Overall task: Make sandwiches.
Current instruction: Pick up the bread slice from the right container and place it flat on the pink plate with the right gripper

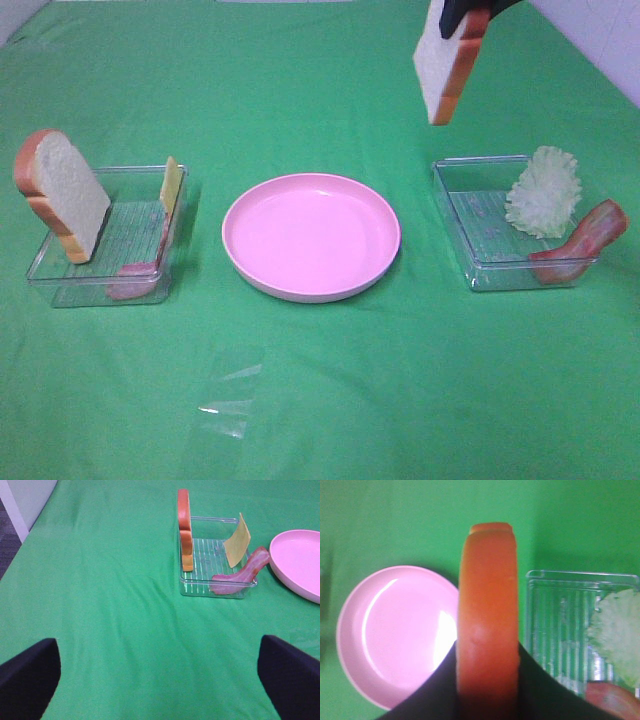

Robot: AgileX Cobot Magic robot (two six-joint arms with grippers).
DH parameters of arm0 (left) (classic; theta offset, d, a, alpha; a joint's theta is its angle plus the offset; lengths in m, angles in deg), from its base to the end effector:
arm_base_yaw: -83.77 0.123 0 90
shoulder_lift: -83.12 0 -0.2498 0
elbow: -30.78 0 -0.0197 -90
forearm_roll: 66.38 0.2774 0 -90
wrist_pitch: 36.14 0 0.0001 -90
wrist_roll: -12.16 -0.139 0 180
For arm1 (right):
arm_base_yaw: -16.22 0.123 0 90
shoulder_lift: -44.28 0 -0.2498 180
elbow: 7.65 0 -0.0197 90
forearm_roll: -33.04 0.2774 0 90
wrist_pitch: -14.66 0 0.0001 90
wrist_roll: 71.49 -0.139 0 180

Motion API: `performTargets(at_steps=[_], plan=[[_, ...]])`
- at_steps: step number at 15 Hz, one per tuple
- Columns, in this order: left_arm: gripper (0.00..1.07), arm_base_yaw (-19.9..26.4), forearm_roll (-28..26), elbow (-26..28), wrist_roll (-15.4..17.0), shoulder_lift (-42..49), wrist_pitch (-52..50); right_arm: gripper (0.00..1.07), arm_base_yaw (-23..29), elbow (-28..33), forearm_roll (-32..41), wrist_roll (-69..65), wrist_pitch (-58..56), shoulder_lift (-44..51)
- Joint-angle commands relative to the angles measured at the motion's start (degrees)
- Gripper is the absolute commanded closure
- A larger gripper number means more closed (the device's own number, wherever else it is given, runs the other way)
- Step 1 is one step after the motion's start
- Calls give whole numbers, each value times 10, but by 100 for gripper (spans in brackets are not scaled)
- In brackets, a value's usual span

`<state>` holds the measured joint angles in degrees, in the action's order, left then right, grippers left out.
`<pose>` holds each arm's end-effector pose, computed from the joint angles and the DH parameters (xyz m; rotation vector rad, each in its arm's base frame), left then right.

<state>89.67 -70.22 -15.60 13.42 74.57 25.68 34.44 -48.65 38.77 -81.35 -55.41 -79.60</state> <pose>0.0930 0.0014 0.2732 -0.1223 2.0323 -0.0292 0.4472 0.1609 0.2611 -0.1809 2.6874 0.2908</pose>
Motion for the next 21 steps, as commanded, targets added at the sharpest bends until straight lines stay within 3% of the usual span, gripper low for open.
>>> performTargets(at_steps=[1,9,21], plan=[[7,-1,1,-1,-1,8,-3,94,3,-2,135,33,-50,-21],[7,-1,0,-1,-2,8,-3,94,117,-2,152,58,-9,-105],[7,-1,0,-1,-2,8,-3,93,132,-2,139,60,60,-190]])
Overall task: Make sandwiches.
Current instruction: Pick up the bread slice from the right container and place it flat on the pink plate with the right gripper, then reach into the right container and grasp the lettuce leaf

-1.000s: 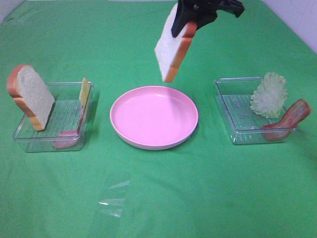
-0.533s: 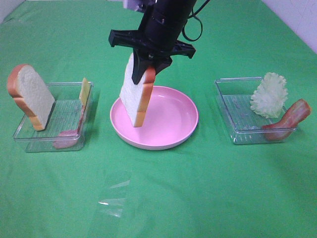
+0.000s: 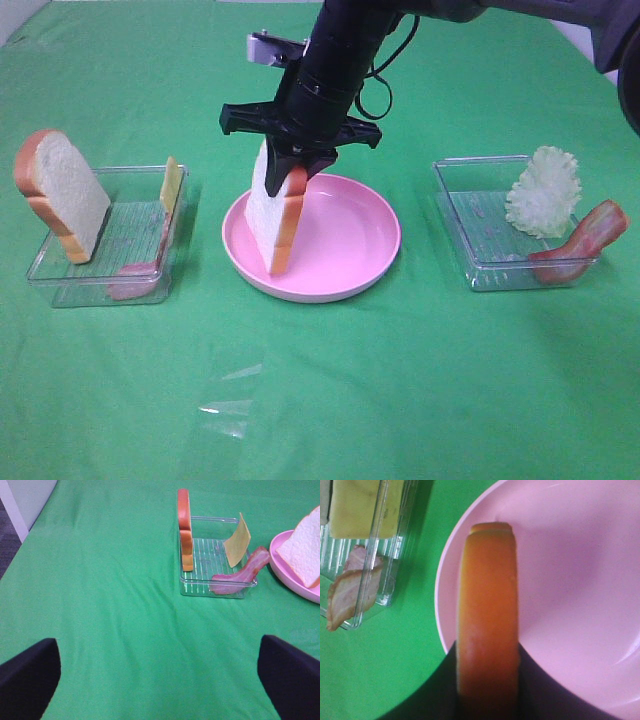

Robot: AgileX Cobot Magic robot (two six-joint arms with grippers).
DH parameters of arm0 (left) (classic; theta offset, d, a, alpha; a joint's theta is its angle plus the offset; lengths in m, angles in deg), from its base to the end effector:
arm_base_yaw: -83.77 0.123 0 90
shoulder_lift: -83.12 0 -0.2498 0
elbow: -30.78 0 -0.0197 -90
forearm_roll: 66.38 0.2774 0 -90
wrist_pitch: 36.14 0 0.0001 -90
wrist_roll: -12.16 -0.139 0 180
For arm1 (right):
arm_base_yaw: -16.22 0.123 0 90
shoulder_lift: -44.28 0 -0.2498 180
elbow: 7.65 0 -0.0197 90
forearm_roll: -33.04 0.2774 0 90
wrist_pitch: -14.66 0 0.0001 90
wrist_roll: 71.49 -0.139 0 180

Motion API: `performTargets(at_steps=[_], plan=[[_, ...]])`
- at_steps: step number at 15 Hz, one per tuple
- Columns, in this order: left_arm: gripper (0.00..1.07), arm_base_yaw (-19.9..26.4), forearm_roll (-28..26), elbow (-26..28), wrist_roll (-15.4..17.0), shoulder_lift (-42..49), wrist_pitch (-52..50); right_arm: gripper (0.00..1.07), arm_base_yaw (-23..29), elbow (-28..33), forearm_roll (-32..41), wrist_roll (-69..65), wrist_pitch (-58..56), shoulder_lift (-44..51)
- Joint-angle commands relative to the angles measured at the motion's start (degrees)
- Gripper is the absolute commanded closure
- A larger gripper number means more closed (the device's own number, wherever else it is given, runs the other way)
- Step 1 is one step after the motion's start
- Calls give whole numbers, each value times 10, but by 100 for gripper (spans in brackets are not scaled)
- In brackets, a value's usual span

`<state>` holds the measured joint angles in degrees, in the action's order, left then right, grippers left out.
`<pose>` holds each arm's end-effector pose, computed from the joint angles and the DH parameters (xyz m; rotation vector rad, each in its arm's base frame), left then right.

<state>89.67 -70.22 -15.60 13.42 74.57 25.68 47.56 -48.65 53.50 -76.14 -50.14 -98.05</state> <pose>0.0930 0.0014 0.2732 -0.1223 2.0323 -0.0292 0.4113 0.3020 0.1133 -0.5183 2.9145 0.5963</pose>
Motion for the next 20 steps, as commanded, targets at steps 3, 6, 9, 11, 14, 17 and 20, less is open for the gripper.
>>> performTargets(at_steps=[3,6,9,11,14,17,20], plan=[[7,-1,0,-1,-2,8,-3,89,1,-2,-18,1,4,-8],[7,-1,0,-1,-2,8,-3,40,1,-2,-40,1,3,-8],[7,-1,0,-1,-2,8,-3,18,1,-2,-104,1,-13,1],[7,-1,0,-1,-2,8,-3,18,1,-3,-139,2,-18,12],[7,-1,0,-1,-2,8,-3,18,1,-5,-195,2,-25,56],[7,-1,0,-1,-2,8,-3,18,0,-36,-241,15,-66,105],[7,-1,0,-1,-2,8,-3,18,-11,-50,-277,19,-99,133]])
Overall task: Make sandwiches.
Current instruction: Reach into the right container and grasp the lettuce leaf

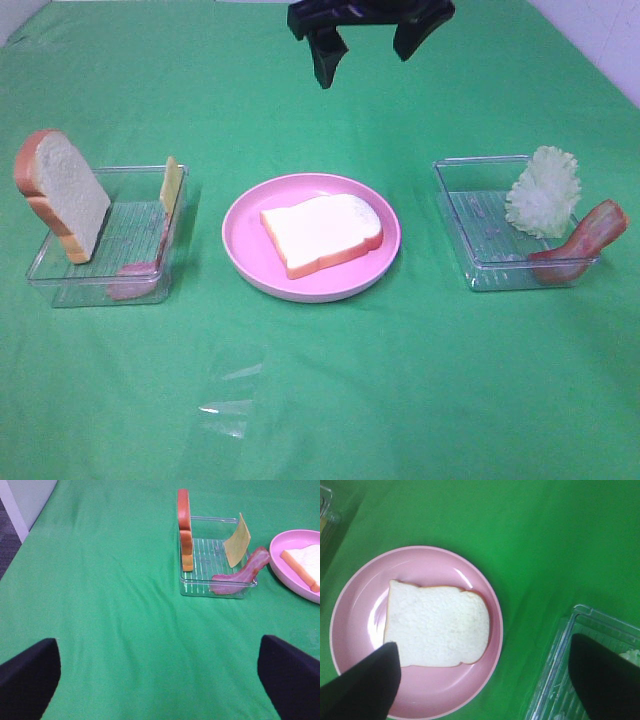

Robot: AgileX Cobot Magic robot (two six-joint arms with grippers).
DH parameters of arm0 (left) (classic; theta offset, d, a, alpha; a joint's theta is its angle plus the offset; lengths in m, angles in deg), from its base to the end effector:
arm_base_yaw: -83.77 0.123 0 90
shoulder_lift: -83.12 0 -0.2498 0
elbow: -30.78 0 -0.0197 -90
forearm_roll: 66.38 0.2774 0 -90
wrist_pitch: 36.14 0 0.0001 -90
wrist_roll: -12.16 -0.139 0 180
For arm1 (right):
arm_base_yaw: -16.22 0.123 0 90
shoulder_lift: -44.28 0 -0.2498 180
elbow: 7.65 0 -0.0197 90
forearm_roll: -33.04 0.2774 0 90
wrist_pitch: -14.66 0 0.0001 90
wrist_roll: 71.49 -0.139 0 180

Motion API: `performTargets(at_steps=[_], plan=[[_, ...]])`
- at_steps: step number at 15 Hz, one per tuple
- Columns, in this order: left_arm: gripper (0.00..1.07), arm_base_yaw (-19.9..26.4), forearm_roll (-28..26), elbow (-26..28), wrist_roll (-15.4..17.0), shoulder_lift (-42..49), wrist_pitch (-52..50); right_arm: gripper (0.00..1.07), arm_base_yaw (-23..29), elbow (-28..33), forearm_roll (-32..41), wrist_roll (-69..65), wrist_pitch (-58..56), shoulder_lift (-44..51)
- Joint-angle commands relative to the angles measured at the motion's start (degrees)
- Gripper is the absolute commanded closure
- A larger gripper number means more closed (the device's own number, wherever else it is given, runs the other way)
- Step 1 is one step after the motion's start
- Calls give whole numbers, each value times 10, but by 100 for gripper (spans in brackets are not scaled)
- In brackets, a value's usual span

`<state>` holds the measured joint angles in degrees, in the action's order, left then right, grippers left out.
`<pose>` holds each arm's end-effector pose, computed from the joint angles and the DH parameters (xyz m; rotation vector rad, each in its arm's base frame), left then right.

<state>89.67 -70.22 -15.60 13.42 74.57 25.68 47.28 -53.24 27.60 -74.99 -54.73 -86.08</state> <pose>0.0930 0.0014 0.2732 -0.1223 2.0323 -0.0292 0.4318 0.2457 0.2337 -0.6559 2.6011 0.0591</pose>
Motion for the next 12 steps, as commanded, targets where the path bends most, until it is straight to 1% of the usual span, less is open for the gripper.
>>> performTargets(at_steps=[1,2,3,4,5,6,7,10,11,12], plan=[[7,-1,0,-1,-2,8,-3,18,-20,-3,-18,7,-58,17],[7,-1,0,-1,-2,8,-3,18,-40,-3,-18,7,-66,22],[7,-1,0,-1,-2,8,-3,18,-45,-3,-18,7,-70,23],[7,-1,0,-1,-2,8,-3,18,-69,2,-17,7,-70,29],[7,-1,0,-1,-2,8,-3,18,-116,14,-17,7,-70,34],[7,-1,0,-1,-2,8,-3,18,-144,22,-17,8,-70,36],[7,-1,0,-1,-2,8,-3,18,-152,25,-17,8,-70,36],[7,-1,0,-1,-2,8,-3,19,-222,56,-13,10,-68,36],[7,-1,0,-1,-2,8,-3,19,-246,70,-1,13,-65,36],[7,-1,0,-1,-2,8,-3,19,-255,78,5,15,-64,34]])
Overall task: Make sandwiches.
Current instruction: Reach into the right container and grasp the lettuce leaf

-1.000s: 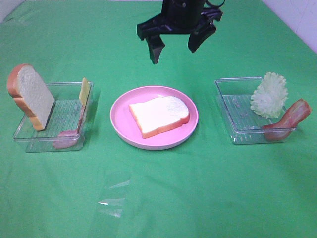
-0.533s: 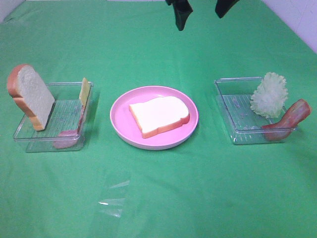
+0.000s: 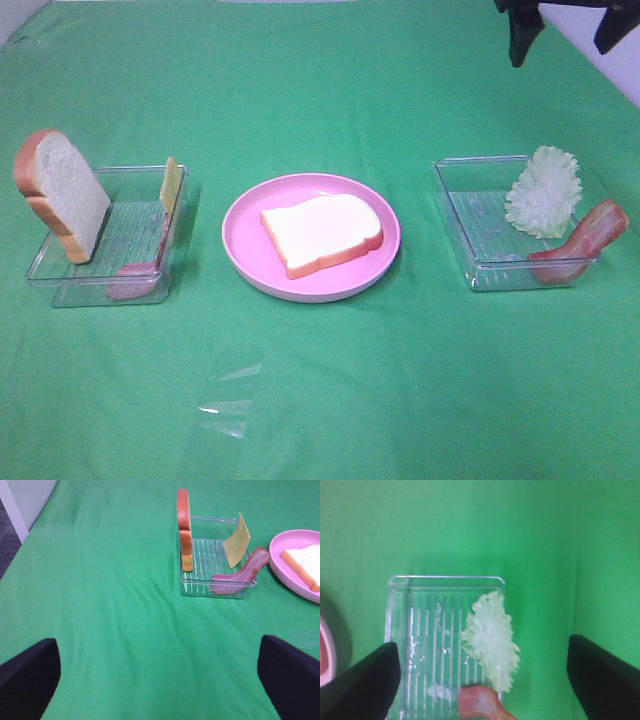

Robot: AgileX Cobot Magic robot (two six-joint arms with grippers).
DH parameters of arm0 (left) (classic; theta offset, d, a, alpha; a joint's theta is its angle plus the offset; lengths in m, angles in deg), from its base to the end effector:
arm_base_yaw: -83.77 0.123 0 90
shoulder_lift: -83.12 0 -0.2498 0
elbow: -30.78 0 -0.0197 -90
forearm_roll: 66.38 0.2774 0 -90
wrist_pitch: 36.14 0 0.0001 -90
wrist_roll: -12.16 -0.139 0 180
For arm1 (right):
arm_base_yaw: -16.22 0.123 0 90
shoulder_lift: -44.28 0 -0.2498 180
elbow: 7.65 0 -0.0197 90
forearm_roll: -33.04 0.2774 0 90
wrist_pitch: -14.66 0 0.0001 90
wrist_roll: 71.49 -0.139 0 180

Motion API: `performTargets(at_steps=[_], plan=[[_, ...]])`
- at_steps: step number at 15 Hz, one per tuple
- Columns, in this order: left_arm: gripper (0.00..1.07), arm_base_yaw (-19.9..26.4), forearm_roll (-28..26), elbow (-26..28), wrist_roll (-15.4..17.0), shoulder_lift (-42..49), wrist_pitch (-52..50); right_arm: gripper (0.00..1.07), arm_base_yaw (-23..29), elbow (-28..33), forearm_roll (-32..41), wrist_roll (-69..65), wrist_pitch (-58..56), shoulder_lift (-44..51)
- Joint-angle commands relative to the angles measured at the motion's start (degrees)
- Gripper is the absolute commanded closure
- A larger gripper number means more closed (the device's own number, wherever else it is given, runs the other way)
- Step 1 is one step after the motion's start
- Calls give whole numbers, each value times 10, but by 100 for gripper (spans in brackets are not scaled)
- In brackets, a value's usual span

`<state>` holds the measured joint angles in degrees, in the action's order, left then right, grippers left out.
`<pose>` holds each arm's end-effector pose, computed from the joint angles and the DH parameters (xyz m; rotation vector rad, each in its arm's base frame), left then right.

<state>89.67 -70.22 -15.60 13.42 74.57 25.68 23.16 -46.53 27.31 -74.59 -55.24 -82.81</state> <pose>0.0930 0.0014 0.2732 -0.1223 2.0323 -0.0292 0.4771 0.0449 0.2223 -0.1145 2.7488 -0.0914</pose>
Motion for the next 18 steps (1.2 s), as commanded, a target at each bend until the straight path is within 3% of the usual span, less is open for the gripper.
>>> performTargets(at_steps=[1,5,18], plan=[[7,-1,0,-1,-2,8,-3,19,-44,33,33,22,-48,0],[7,-1,0,-1,-2,8,-3,19,-96,88,84,43,-2,0],[7,-1,0,-1,-2,8,-3,20,-95,93,135,68,41,-105]])
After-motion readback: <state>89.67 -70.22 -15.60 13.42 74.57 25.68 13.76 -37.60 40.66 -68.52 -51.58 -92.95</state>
